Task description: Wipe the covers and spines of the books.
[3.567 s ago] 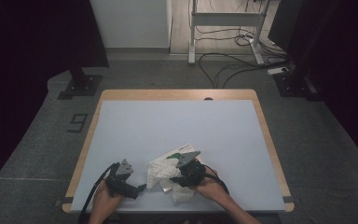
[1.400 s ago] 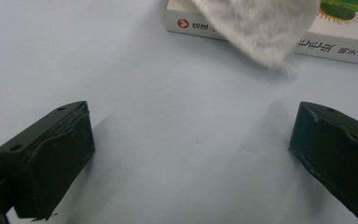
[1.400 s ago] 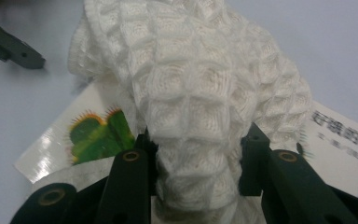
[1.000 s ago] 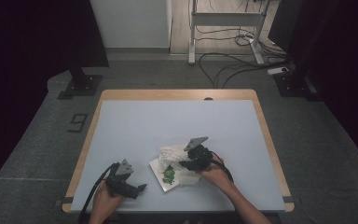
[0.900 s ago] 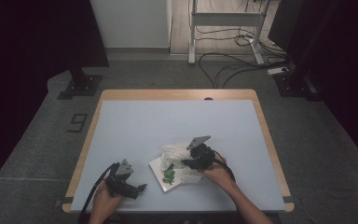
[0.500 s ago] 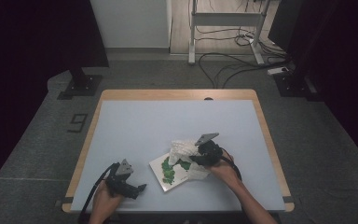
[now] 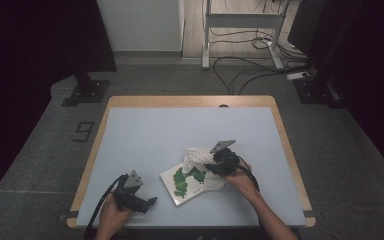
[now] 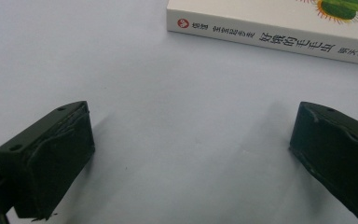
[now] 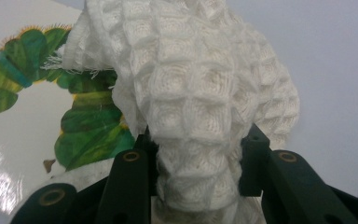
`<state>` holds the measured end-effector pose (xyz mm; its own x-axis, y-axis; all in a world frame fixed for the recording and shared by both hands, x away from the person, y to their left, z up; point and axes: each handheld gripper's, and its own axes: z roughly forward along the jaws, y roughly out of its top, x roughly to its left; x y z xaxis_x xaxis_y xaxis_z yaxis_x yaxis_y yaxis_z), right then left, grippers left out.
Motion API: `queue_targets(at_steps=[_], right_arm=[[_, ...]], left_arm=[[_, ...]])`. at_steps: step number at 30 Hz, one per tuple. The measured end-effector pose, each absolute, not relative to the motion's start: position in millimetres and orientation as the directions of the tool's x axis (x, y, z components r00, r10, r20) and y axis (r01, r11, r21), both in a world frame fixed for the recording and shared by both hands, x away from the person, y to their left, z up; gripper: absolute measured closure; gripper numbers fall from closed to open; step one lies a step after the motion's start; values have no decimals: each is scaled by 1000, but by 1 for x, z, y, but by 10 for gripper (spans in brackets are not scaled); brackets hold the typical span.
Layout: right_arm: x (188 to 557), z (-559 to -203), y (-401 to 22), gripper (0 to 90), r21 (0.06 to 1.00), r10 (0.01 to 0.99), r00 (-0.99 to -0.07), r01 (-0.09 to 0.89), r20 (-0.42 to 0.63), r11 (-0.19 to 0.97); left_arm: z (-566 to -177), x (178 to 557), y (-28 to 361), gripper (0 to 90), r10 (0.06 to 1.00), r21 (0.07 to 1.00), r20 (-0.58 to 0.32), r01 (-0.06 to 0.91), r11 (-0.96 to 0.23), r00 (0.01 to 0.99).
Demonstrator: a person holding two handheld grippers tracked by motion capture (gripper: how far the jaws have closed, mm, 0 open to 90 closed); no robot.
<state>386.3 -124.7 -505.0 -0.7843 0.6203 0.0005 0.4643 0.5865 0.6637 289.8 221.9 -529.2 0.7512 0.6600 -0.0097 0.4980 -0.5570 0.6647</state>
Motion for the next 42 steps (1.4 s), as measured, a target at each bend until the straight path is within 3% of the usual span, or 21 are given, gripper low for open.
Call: queue_targets(at_steps=[23,42], right_arm=[[420,-504,-100,634,652,634,-773,481,0,586],[408,-503,-81,635,659,587,-810,443,4,608]], left_arm=[[-529,290,222,0,659,664,-9,497,-558,752],[-529,290,222,0,659,663,-8,497,-559,752]])
